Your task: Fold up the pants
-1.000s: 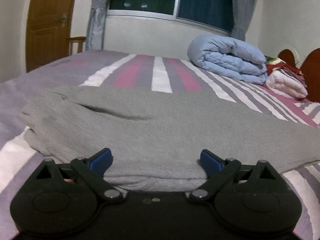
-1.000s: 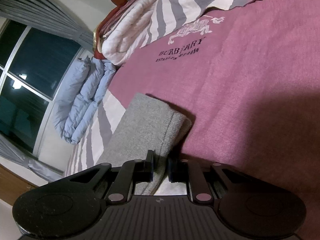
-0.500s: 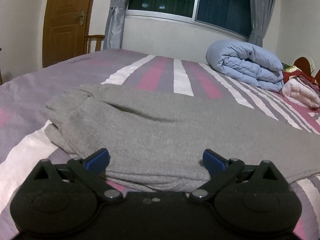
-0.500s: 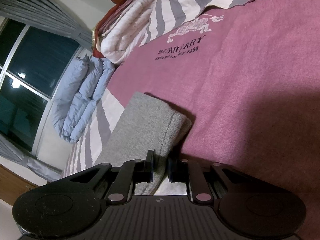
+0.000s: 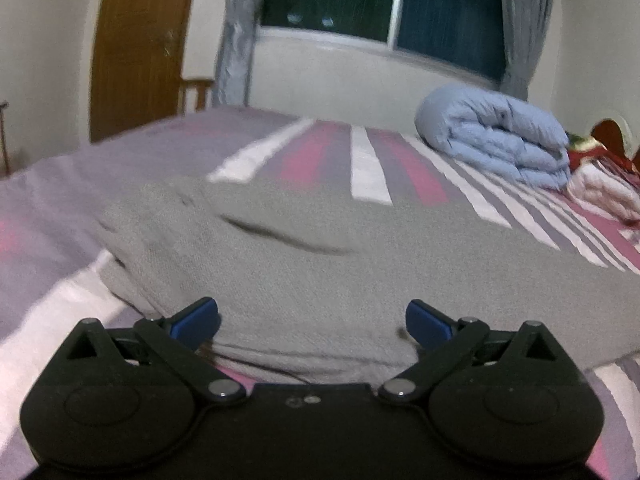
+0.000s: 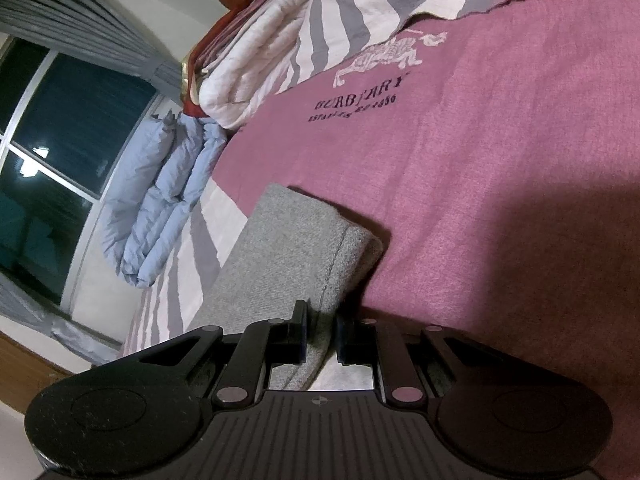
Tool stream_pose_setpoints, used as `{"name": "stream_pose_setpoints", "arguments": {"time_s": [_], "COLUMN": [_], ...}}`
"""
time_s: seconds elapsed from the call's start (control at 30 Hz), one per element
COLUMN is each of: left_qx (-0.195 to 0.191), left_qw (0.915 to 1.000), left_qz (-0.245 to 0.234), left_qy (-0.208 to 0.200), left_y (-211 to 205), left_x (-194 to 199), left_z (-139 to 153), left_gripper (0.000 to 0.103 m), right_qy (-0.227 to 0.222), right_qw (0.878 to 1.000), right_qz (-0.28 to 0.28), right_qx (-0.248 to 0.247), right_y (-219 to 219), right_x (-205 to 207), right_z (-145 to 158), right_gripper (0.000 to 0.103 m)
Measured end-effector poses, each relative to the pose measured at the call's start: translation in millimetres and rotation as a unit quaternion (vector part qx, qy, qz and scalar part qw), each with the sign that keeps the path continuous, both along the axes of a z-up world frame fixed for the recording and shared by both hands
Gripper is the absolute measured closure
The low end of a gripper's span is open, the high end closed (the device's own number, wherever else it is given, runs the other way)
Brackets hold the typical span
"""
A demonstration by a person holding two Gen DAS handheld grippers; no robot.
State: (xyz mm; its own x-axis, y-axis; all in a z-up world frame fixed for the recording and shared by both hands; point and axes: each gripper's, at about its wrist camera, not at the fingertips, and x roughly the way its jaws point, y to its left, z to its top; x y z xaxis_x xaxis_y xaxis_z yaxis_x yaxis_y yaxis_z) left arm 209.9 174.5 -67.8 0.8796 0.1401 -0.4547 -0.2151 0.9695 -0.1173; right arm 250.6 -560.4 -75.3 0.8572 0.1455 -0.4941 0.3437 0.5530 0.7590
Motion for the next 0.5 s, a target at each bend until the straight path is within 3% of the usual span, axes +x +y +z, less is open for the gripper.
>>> {"name": "stream_pose_setpoints", "arguments": {"time_s": [0.13, 0.27, 0.5], "left_qx": [-0.012, -0.055, -0.112], "left_qw": [0.9977, 0.9928, 0.9803], "left_qz": [0.057, 0.103, 0.161], "left_qy": [-0.033, -0.026, -0.029], "left_y": [17.9, 44.3, 84.8], "left_x": [-15.4, -29.1, -52.8], "left_z": [8.8, 7.0, 0.3], "left_gripper": [0.008, 0.007, 0.007], "right_qy": [-0.057, -0.104, -0.156], "right_qw": [0.998, 0.992, 0.971], "right_qz": [0.024, 0.066, 0.176], "right_qx": [-0.033, -0.038, -0.046], "right_y": [29.6, 79.0, 216.1], "right_x": [3.0, 18.8, 44.1], "right_z": [39.9, 77.6, 110.8], "right_gripper": [0.089, 0.089, 0.089]}}
